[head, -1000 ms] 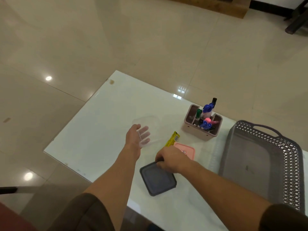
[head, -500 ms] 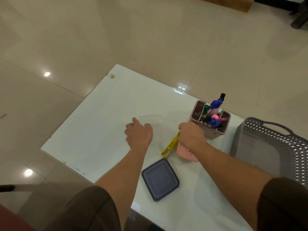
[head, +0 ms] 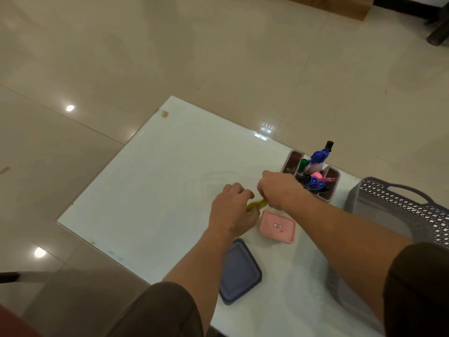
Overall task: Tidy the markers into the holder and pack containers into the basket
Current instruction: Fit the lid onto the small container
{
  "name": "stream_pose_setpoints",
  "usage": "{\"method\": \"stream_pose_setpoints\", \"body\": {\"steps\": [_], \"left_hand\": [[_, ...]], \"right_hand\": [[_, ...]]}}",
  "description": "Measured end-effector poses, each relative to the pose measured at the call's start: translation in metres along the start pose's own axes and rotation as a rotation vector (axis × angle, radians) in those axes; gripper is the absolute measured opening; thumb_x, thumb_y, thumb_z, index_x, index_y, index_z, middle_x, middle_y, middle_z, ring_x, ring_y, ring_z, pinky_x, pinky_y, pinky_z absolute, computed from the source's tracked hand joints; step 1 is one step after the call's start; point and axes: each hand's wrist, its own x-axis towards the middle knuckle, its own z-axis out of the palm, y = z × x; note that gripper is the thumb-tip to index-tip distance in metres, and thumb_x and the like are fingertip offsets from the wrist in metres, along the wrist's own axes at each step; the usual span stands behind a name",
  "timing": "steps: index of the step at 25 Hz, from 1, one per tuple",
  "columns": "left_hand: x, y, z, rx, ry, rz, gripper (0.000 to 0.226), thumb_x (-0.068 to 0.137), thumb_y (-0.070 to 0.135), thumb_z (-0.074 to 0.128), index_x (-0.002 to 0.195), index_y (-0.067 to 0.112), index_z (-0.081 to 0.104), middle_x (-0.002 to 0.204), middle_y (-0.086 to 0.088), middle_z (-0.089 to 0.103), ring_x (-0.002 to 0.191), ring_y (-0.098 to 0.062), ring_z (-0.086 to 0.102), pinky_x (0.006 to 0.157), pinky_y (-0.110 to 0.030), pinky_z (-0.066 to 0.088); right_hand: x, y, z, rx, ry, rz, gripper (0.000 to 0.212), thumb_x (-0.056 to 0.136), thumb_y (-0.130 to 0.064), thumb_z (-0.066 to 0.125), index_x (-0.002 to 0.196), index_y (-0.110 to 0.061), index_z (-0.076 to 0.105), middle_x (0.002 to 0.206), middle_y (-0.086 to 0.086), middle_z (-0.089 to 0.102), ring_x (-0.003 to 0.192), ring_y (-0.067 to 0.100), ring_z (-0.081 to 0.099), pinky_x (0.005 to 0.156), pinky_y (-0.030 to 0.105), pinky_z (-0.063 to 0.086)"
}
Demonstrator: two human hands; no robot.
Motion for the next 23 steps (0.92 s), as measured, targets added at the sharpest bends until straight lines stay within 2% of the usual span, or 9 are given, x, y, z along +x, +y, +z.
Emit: {"method": "stream_pose_setpoints", "body": {"steps": [2, 4, 7, 9, 13, 15, 17, 20, 23], "left_hand": [[0.001, -0.001, -0.007, 0.001, -0.028, -0.017, 0.043, 0.085, 0.050, 0.057, 0.120, 0.027, 0.066, 0.112, 0.005, 0.060, 0.105, -0.015, 0.052, 0.077, -0.031, 0.051], [-0.003, -0.005, -0.017, -0.013, -0.038, -0.039, 0.043, 0.083, 0.054, 0.057, 0.118, 0.029, 0.066, 0.109, 0.007, 0.060, 0.104, -0.015, 0.053, 0.077, -0.032, 0.052], [-0.019, -0.014, -0.028, -0.023, 0.014, 0.025, 0.034, 0.087, 0.052, 0.055, 0.111, 0.032, 0.067, 0.102, 0.009, 0.061, 0.099, -0.015, 0.055, 0.072, -0.031, 0.051], [-0.023, -0.018, -0.034, -0.068, 0.026, 0.040, 0.029, 0.093, 0.049, 0.053, 0.113, 0.032, 0.066, 0.100, 0.008, 0.062, 0.095, -0.016, 0.057, 0.072, -0.031, 0.051], [-0.003, -0.034, -0.048, -0.407, 0.084, -0.251, 0.033, 0.098, 0.038, 0.058, 0.129, 0.027, 0.064, 0.108, 0.003, 0.065, 0.095, -0.020, 0.063, 0.085, -0.030, 0.049], [0.010, -0.054, -0.053, -0.568, 0.110, -0.423, 0.033, 0.096, 0.037, 0.060, 0.127, 0.025, 0.065, 0.112, -0.001, 0.069, 0.096, -0.026, 0.066, 0.091, -0.038, 0.052], [0.019, -0.072, -0.057, -0.605, 0.065, -0.545, 0.031, 0.092, 0.040, 0.063, 0.121, 0.027, 0.067, 0.106, -0.004, 0.070, 0.094, -0.029, 0.068, 0.089, -0.042, 0.054], [0.028, -0.090, -0.058, -0.537, 0.029, -0.656, 0.036, 0.084, 0.051, 0.070, 0.113, 0.030, 0.068, 0.103, 0.003, 0.072, 0.091, -0.024, 0.069, 0.083, -0.036, 0.055], [0.035, -0.095, -0.053, -0.175, 0.050, -0.613, 0.030, 0.091, 0.051, 0.061, 0.111, 0.031, 0.071, 0.103, 0.005, 0.071, 0.094, -0.022, 0.066, 0.075, -0.031, 0.050]], "right_hand": [[-0.005, 0.007, -0.015, 0.013, -0.021, -0.024, 0.013, 0.091, -0.016, 0.069, 0.103, -0.020, 0.069, 0.106, 0.004, 0.060, 0.091, 0.022, 0.062, 0.080, 0.038, 0.058], [-0.013, 0.017, -0.033, 0.001, -0.041, -0.018, 0.010, 0.090, -0.020, 0.071, 0.099, -0.020, 0.068, 0.102, 0.002, 0.062, 0.092, 0.022, 0.063, 0.074, 0.034, 0.056], [-0.028, 0.037, -0.061, 0.011, -0.063, 0.022, 0.008, 0.086, -0.020, 0.073, 0.090, -0.026, 0.069, 0.098, -0.001, 0.066, 0.091, 0.020, 0.065, 0.064, 0.029, 0.051], [-0.034, 0.048, -0.074, 0.129, -0.059, 0.049, 0.012, 0.085, -0.022, 0.075, 0.082, -0.032, 0.068, 0.095, -0.004, 0.069, 0.088, 0.016, 0.064, 0.066, 0.029, 0.052], [-0.026, 0.041, -0.078, 0.534, 0.126, 0.142, 0.008, 0.084, -0.026, 0.078, 0.091, -0.028, 0.075, 0.096, -0.005, 0.069, 0.088, 0.015, 0.062, 0.073, 0.030, 0.052], [-0.010, 0.022, -0.068, 0.748, 0.282, 0.251, 0.013, 0.086, -0.018, 0.073, 0.096, -0.026, 0.078, 0.096, -0.001, 0.070, 0.085, 0.017, 0.062, 0.069, 0.029, 0.049], [0.006, 0.000, -0.052, 0.958, 0.344, 0.384, 0.015, 0.086, -0.015, 0.070, 0.094, -0.025, 0.077, 0.095, 0.002, 0.070, 0.083, 0.020, 0.066, 0.066, 0.030, 0.054], [0.024, -0.026, -0.028, 1.224, 0.358, 0.564, 0.013, 0.083, -0.017, 0.070, 0.087, -0.028, 0.074, 0.093, 0.002, 0.072, 0.085, 0.024, 0.072, 0.075, 0.041, 0.063], [0.041, -0.036, -0.013, 1.277, 0.411, 0.648, 0.013, 0.086, -0.021, 0.070, 0.095, -0.027, 0.078, 0.091, -0.002, 0.071, 0.086, 0.023, 0.068, 0.080, 0.040, 0.061]]}}
